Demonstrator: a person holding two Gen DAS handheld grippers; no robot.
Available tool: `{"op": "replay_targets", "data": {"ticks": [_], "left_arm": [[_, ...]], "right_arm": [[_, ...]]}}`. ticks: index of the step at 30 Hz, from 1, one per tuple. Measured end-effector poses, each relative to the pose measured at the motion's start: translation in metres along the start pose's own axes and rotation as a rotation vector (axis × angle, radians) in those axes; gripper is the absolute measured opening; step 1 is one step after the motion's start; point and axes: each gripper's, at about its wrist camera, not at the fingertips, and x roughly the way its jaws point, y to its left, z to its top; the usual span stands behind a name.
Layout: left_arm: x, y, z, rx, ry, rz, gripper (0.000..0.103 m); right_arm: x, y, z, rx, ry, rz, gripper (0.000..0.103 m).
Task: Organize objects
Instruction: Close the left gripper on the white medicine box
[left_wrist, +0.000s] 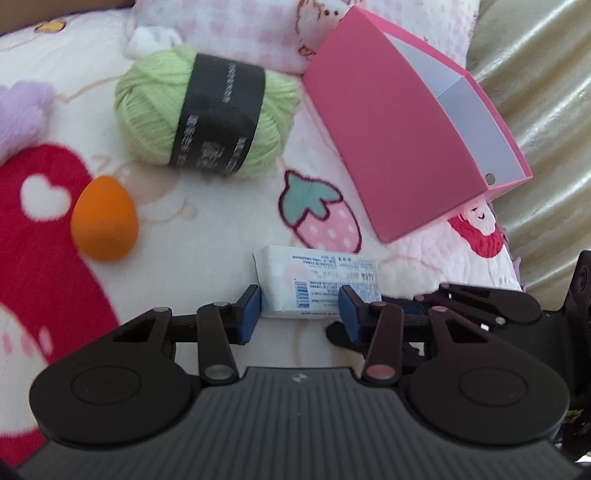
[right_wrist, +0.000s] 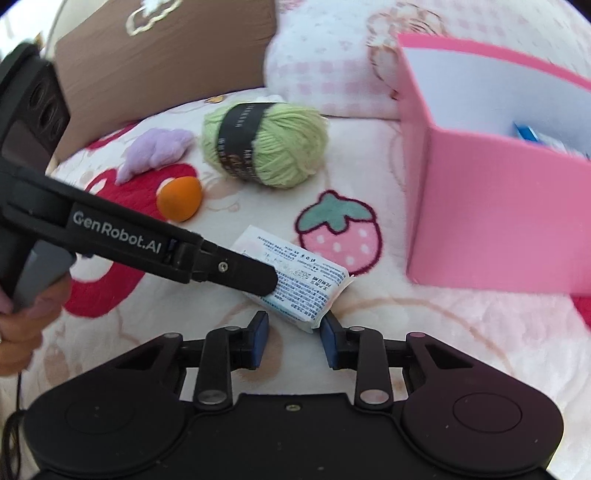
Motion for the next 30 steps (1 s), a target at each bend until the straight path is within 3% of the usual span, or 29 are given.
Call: {"op": "replay_targets", "data": {"ticks": [3,6,12,14,16,17,21,24,27,30], "left_arm": [[-0.009,0.006,-0.009,-0.088,0.061,-0.016,0.045],[-0.018,0.012,-0.018,-0.126,0.056,-0.014,0.044],[-0.017,0.022,-0.022,-0.175,0.045,-0.001,0.045],[-0.019,0.017,-0.021,-0.125,-0.01,0.059,0.053],[-0.019,0.018,-0.02,-0.104,-0.021,0.077,0.054],[-0.019,0.019,-0.021,-0.107,-0.026,0.07,0.053],[-0.02,0.018,-0.02,-0.11,-0.023,0.087,0.047],[-0.019,0.02,-0.02,-0.146,-0.015,0.054,0.037],[-0.015,0.024,-0.022,-0.21,-0.004,0.021,0.037],[-0.016,0.023,-0.025,-0.231,-0.004,0.01,0.037]], "right_arm": [[-0.003,0.01,0.0,-0.073,-0.003,-0.005,0.037],[-0.003,0.015,-0.004,-0.114,0.005,0.027,0.038],[-0.001,0.025,-0.005,-0.15,0.015,0.005,0.041],[-0.002,0.027,-0.003,-0.148,0.018,-0.006,0.047],[-0.002,0.029,-0.003,-0.143,0.034,-0.017,0.07],[-0.002,0.03,-0.003,-0.143,0.044,-0.026,0.073],[-0.005,0.035,-0.005,-0.172,0.029,-0.03,0.073],[-0.008,0.037,-0.006,-0.18,0.013,-0.002,0.07],[-0.008,0.041,-0.006,-0.2,-0.006,-0.015,0.062],[-0.007,0.048,-0.005,-0.236,0.003,-0.04,0.061]]}}
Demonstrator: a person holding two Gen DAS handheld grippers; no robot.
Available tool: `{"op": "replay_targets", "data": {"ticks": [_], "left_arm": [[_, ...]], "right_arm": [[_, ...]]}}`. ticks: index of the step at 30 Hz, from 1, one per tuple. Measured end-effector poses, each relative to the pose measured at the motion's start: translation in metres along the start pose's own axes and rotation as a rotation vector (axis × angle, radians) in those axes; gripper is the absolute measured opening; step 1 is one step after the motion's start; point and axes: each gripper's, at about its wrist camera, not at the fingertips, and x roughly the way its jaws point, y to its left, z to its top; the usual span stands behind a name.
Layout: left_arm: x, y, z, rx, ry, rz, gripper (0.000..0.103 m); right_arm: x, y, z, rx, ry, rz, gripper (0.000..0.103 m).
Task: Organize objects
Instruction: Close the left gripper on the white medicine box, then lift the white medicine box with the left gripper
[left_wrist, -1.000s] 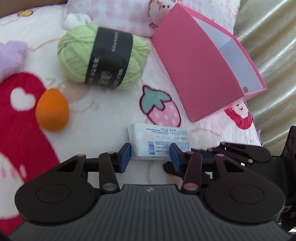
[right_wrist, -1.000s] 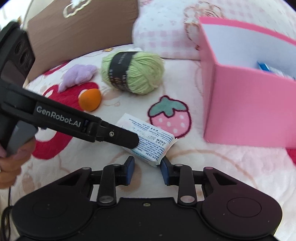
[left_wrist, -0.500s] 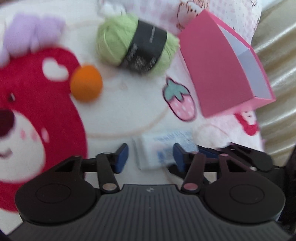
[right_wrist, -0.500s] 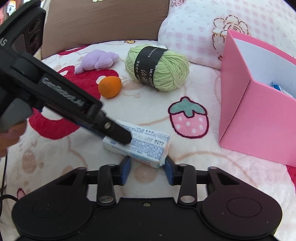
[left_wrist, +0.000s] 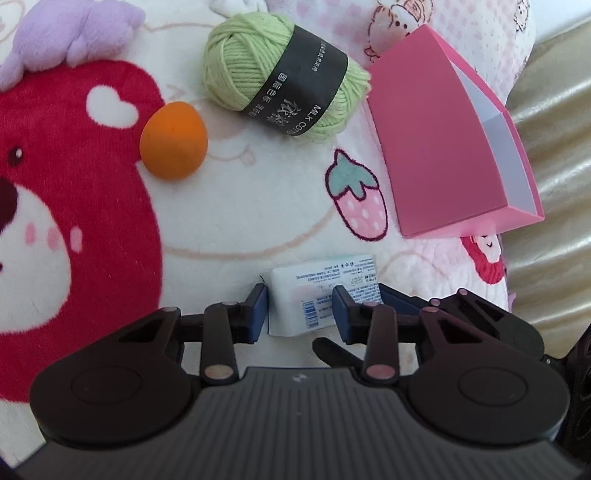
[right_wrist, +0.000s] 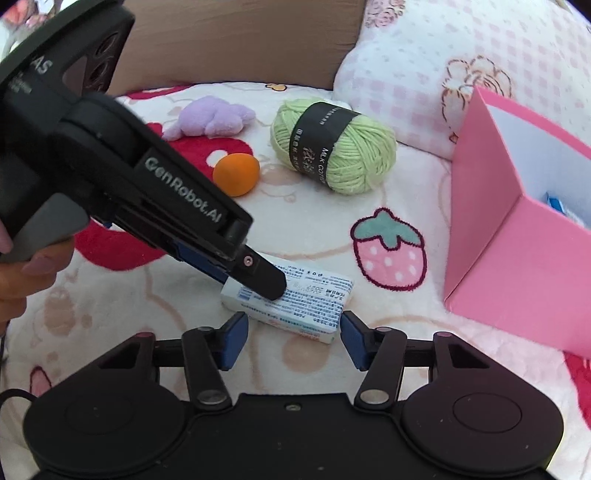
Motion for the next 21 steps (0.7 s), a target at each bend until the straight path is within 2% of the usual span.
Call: {"op": "replay_targets", "data": {"ticks": [6,9,12,15,21], "left_arm": [[0.002,-0.002,-0.004,-0.034,-0.017,0.018,0.037],[0.001,-0.006,-0.009,-0.02,-0.04,0.04,0.037],[-0.002,-0.007,-0.011,-0.031,-0.054,0.022,0.037],[-0.003,-0.011,-0.013,-0.036,-0.038,0.029,0.038],[-0.009,-0.028,-0.021,-0.004,-0.022,0.078,0.044]], "right_arm": [[0.012,-0.006,0.001,0.044,0.028,0.005,0.063],[0.016,-0.009,0.0,0.068,0.037,0.026,0.063],[0.013,-0.009,0.001,0.071,0.039,0.028,0.063],[0.007,-0.011,0.002,0.076,0.052,0.065,0.063],[-0.005,-0.006,0.0,0.078,0.065,0.076,0.066]]}}
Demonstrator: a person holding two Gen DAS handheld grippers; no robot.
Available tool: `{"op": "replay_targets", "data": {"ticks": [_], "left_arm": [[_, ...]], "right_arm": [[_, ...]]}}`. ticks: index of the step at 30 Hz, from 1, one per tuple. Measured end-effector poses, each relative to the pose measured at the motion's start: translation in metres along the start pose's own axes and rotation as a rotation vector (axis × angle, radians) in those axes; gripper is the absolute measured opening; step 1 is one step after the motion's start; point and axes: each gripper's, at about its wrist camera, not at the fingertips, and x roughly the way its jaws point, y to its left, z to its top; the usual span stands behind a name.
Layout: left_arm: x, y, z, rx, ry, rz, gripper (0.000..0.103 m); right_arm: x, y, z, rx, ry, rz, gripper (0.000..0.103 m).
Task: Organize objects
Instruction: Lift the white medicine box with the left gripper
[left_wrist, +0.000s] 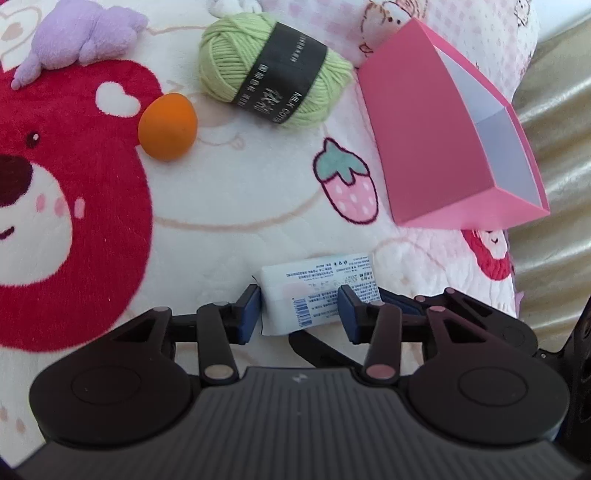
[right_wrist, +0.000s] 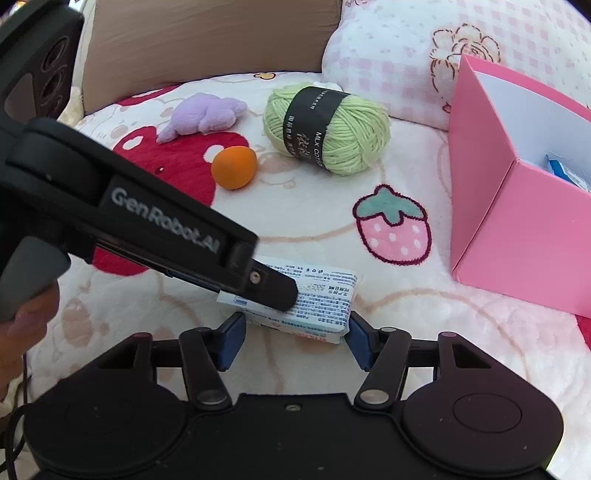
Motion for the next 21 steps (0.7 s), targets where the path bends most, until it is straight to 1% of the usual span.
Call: {"op": "replay_targets", "data": {"ticks": [3,8,14,17,19,21], "left_arm": [[-0.006,-0.008,-0.002,0.021,-0.003,0.012,0.044],[-0.015,-0.017,-0.004,0.023,-0.007,-0.005,0.044],[-0.028,-0.03,-0.005,0.028,-0.016,-0.025,0.044],[-0.035,-0.037,-0.005,0.039,-0.018,-0.037,0.044],[-0.039,-0.04,-0.006,0.024,-0.011,-0.051,0.044],[-0.044,-0.046,-0.008,0.023,-0.021,-0.067,0.044]], "right_arm": [[-0.006,-0.001,0.0,0.01,0.002,0.012,0.067],[-0.019,-0.006,0.002,0.046,-0.001,0.023,0.07],[-0.039,-0.003,0.003,0.012,-0.032,0.003,0.074],[-0.05,-0.007,0.004,0.028,-0.044,0.016,0.077],[-0.056,-0.007,0.007,0.024,-0.037,0.03,0.084],[-0.063,-0.007,0.01,0.022,-0.04,0.017,0.085]]}}
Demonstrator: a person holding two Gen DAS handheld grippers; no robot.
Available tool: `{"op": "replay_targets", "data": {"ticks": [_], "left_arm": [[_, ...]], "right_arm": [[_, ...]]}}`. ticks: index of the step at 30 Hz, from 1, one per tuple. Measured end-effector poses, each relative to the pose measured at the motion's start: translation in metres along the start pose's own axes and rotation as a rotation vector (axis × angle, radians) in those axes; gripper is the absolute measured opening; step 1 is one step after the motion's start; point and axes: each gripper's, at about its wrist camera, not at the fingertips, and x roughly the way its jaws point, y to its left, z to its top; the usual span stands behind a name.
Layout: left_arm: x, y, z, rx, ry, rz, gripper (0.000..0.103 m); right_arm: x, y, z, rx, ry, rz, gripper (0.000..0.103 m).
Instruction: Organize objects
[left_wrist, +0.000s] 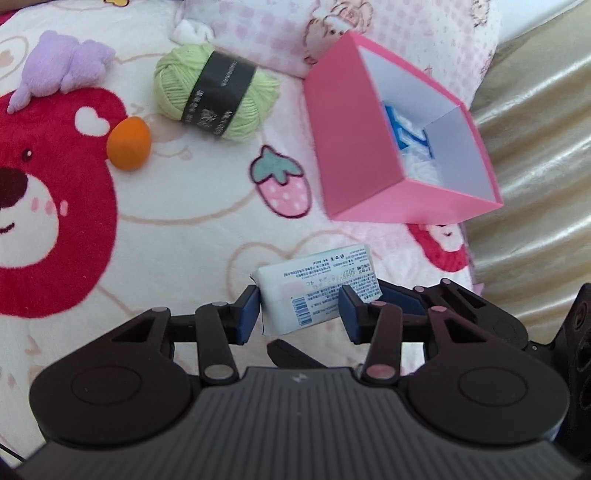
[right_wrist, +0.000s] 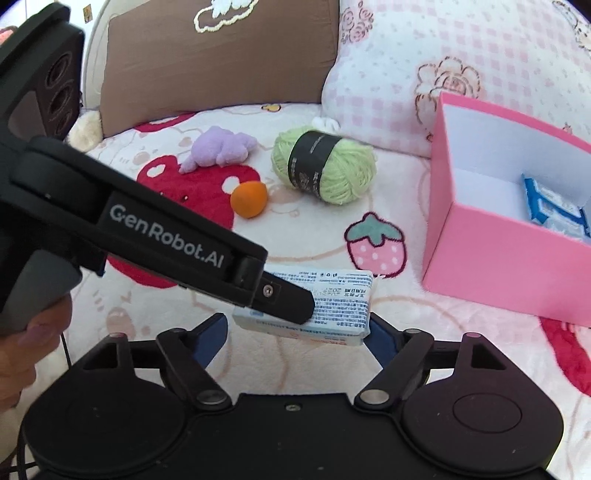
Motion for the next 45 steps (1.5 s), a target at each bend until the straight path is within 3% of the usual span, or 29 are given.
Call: {"op": "replay_targets", "data": {"ticks": [7,19,45], "left_arm": [[-0.023,-0.017,-0.002,0.016,-0.055,-0.009,0.044],[-0.042,-0.028,-0.001,0.025,-0.054,-0.032,0.044],[-0.09,-0.061,0.006,0.15,-0.085,-0.046,0.046]], "right_arm": [[-0.019,0.006,0.007,-0.045,-0.014,-0.041,0.085],[-0.035,0.017,0.021,-0.047,0.0,-0.117,0.084],[-0.078,0.033,0.047,-0.088,-0.017,-0.137,0.084]]}}
